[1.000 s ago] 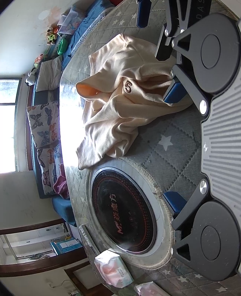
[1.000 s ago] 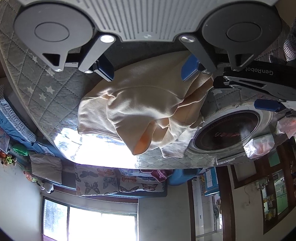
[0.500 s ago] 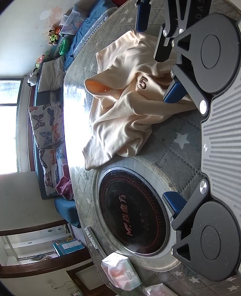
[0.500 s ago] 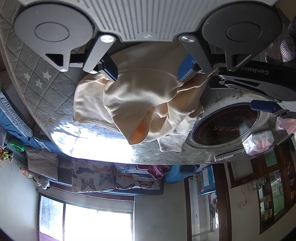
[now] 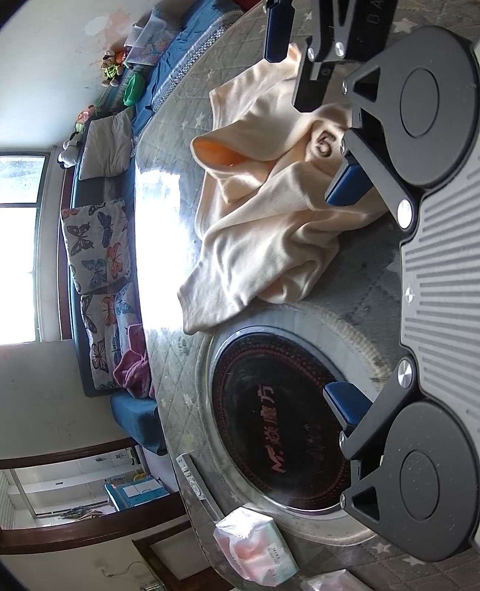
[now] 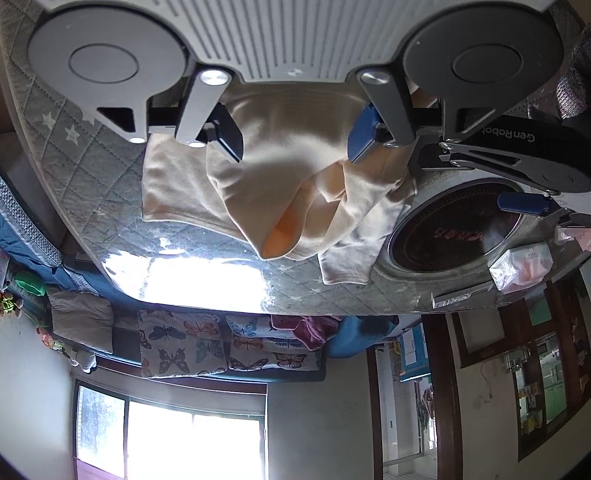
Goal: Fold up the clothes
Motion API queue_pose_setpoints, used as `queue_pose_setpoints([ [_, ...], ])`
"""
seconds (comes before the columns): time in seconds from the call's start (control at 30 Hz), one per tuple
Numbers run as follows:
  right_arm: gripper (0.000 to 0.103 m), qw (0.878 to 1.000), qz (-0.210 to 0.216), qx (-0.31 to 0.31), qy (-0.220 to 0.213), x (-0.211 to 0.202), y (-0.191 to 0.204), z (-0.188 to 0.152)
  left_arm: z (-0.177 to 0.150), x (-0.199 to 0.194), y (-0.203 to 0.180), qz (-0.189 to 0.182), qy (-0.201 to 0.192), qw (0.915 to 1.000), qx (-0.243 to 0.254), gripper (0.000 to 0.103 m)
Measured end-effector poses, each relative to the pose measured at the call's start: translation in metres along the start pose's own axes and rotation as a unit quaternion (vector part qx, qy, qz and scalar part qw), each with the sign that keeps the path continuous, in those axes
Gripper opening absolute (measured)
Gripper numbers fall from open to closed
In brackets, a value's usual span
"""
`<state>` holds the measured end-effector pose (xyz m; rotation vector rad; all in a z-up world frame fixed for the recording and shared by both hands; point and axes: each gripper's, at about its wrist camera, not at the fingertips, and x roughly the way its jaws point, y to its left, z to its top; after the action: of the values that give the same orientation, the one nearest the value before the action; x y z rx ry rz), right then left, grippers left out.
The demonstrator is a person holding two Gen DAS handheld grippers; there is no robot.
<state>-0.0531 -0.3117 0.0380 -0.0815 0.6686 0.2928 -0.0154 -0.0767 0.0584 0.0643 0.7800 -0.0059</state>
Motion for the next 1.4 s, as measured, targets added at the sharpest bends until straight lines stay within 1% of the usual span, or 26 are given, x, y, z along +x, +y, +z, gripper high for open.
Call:
queue_pose_setpoints([
  [0.37, 0.058, 1.0, -0.011, -0.009, -0.007, 0.026, -0.01, 0.027, 0.024, 0.018, 0.013, 0.005, -0.004, 0.9998, -0.017, 0.103],
  [0.53, 0.057, 1.0, -0.015, -0.018, -0.008, 0.044, -0.014, 0.039, 0.035, 0.025, 0.012, -0.005, -0.007, 0.9998, -0.018, 0.103],
  [0.73, 0.051, 1.0, -0.015, -0.022, 0.007, 0.075, -0.022, 0.048, 0.051, 0.034, 0.008, -0.031, -0.013, 0.9993, -0.016, 0.103],
  [0.93, 0.04, 1.0, -0.007, -0.019, 0.023, 0.1, -0.03, 0.051, 0.064, 0.045, 0.001, -0.063, -0.017, 0.9979, -0.005, 0.102],
  [1.03, 0.031, 1.0, 0.002, -0.017, 0.026, 0.107, -0.035, 0.051, 0.069, 0.051, -0.003, -0.076, -0.018, 0.9969, 0.007, 0.096],
  [1.17, 0.014, 1.0, -0.001, -0.011, 0.023, 0.108, -0.043, 0.05, 0.074, 0.062, -0.009, -0.087, -0.018, 0.9959, 0.018, 0.086],
  [1.2, 0.011, 1.0, -0.002, -0.007, 0.022, 0.107, -0.046, 0.049, 0.074, 0.065, -0.009, -0.089, -0.017, 0.9957, 0.019, 0.085],
  [1.3, 0.007, 1.0, -0.013, 0.003, 0.014, 0.102, -0.053, 0.049, 0.075, 0.073, -0.01, -0.096, -0.014, 0.995, 0.021, 0.08],
  [1.4, 0.006, 0.999, -0.035, 0.011, -0.005, 0.087, -0.061, 0.046, 0.075, 0.079, -0.01, -0.101, -0.014, 0.9945, 0.024, 0.076],
])
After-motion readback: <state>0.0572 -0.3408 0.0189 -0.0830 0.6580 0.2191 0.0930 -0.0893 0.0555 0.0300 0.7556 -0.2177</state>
